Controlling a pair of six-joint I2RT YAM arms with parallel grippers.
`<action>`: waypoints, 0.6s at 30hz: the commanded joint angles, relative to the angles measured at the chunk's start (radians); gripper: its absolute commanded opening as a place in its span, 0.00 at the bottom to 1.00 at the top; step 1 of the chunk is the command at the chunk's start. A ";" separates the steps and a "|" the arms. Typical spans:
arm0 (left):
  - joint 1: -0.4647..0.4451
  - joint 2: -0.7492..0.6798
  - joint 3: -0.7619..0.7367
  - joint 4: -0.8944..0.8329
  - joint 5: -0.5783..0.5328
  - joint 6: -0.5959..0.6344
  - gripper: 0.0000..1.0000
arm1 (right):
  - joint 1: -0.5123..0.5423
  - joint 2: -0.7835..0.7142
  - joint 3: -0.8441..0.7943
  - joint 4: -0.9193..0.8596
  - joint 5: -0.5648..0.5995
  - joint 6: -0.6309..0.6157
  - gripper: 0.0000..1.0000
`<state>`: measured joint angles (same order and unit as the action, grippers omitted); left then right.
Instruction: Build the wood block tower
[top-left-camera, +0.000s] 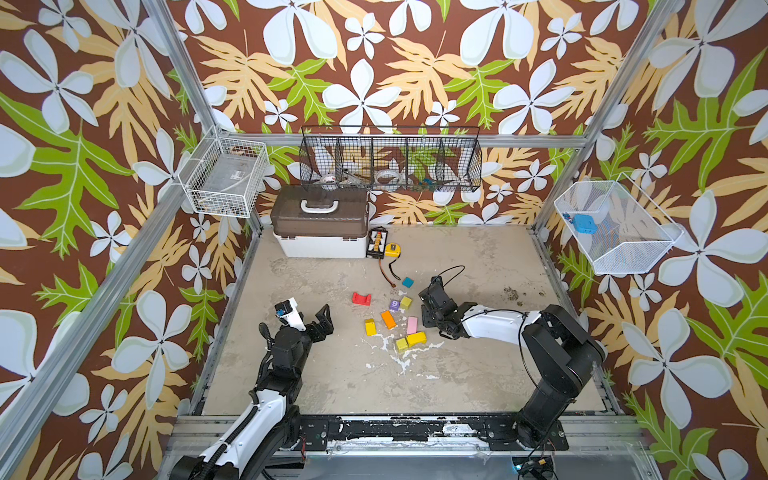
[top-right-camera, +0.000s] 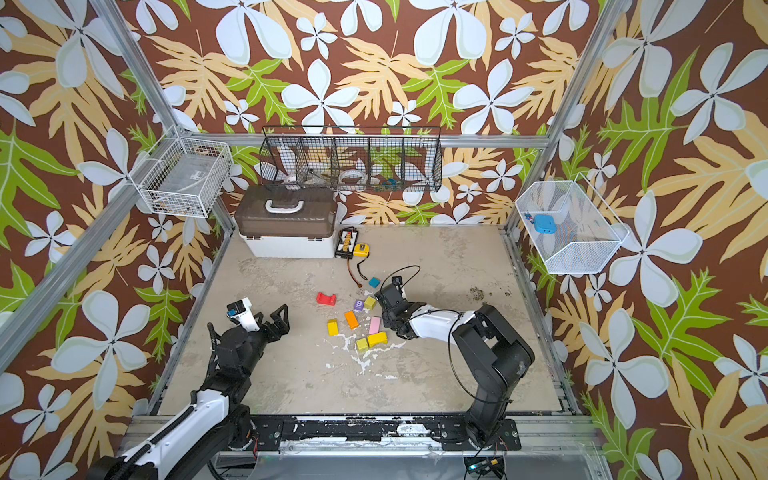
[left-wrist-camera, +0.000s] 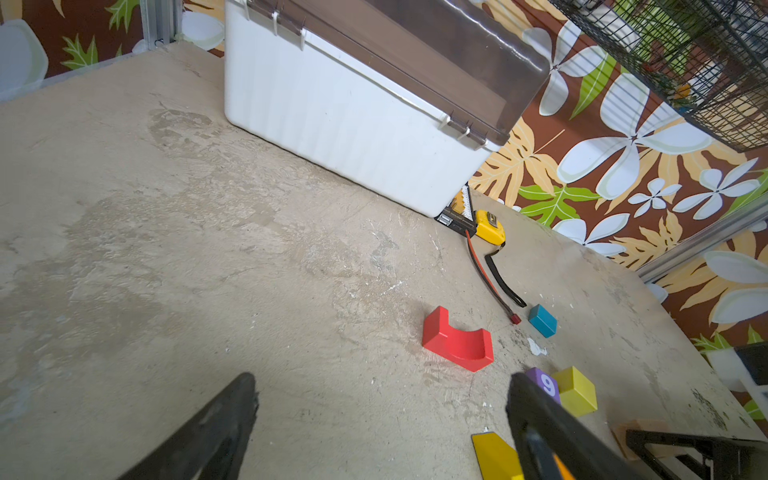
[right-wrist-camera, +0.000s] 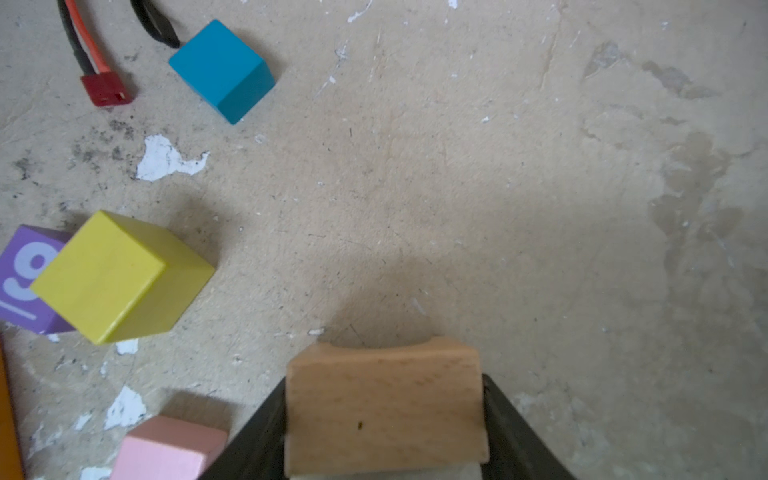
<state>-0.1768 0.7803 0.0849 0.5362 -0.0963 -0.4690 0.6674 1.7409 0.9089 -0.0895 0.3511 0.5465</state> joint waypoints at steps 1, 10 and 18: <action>-0.003 -0.001 -0.001 0.036 -0.005 0.008 0.95 | -0.002 -0.007 0.002 0.005 0.056 0.030 0.62; -0.003 -0.002 -0.001 0.037 -0.008 0.009 0.95 | -0.041 0.025 0.019 0.012 0.065 0.067 0.60; -0.005 -0.004 -0.001 0.037 -0.010 0.010 0.95 | -0.051 0.066 0.054 0.013 0.057 0.063 0.61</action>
<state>-0.1802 0.7780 0.0845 0.5365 -0.0978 -0.4686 0.6155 1.7996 0.9531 -0.0784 0.3969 0.6014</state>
